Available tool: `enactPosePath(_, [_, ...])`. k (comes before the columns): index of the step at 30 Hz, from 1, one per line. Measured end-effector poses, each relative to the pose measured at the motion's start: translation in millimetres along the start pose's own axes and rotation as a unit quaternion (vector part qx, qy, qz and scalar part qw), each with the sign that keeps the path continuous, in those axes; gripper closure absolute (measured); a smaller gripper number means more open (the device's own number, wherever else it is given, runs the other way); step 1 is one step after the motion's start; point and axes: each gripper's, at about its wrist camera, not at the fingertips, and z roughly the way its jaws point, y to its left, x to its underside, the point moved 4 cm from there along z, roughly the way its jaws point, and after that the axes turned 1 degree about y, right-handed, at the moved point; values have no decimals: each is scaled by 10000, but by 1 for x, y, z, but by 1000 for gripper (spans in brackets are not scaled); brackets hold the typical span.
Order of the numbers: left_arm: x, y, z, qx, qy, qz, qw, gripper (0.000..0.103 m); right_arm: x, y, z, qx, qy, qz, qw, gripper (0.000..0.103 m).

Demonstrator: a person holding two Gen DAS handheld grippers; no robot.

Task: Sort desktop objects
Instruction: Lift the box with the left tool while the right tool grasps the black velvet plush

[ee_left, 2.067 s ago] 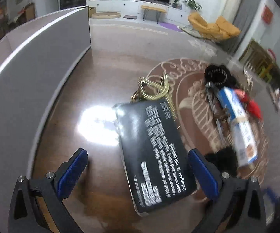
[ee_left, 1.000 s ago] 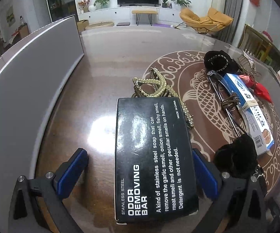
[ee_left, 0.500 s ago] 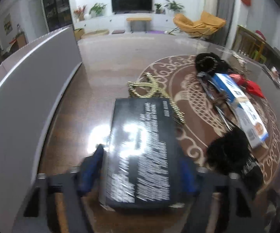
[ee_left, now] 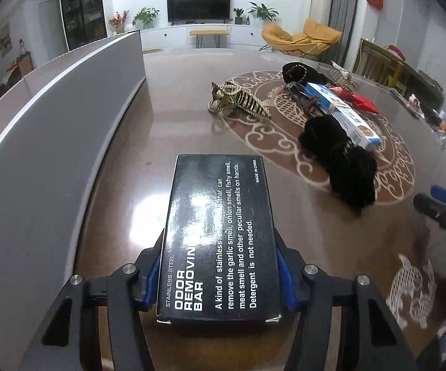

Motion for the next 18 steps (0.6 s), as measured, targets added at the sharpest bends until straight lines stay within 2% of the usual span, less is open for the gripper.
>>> enactPosePath(1, [4, 1, 1, -1, -12, 16, 10000, 45, -2, 14, -2, -488, 53, 14, 9988, 0])
enactPosePath(3, [6, -1, -1, -20, -32, 67, 10000, 45, -9, 43, 0, -902, 180, -208, 9955, 1])
enactPosePath(4, [9, 0, -3, -21, -34, 70, 10000, 45, -15, 59, 6, -940, 282, -379, 9944, 2])
enactPosePath(6, [8, 0, -3, 13, -23, 46, 10000, 45, -26, 81, 18, -991, 420, -592, 9924, 11])
enactPosePath(10, [9, 0, -5, 54, -22, 2, 10000, 45, -54, 113, 51, -852, 650, -889, 9903, 13])
enactPosePath(11, [10, 0, -5, 71, -25, -10, 10000, 45, -58, 116, 60, -857, 749, -879, 9896, 27])
enactPosePath(12, [11, 0, -6, 100, -30, -23, 9999, 45, -59, 116, 65, -886, 821, -877, 9888, 53])
enactPosePath(13, [13, -1, -8, 135, -39, -32, 9999, 45, -60, 117, 69, -895, 883, -897, 9880, 65])
enactPosePath(18, [20, -10, -18, 220, -177, 122, 9995, 45, -53, 109, 43, -1002, 779, -970, 9872, 66])
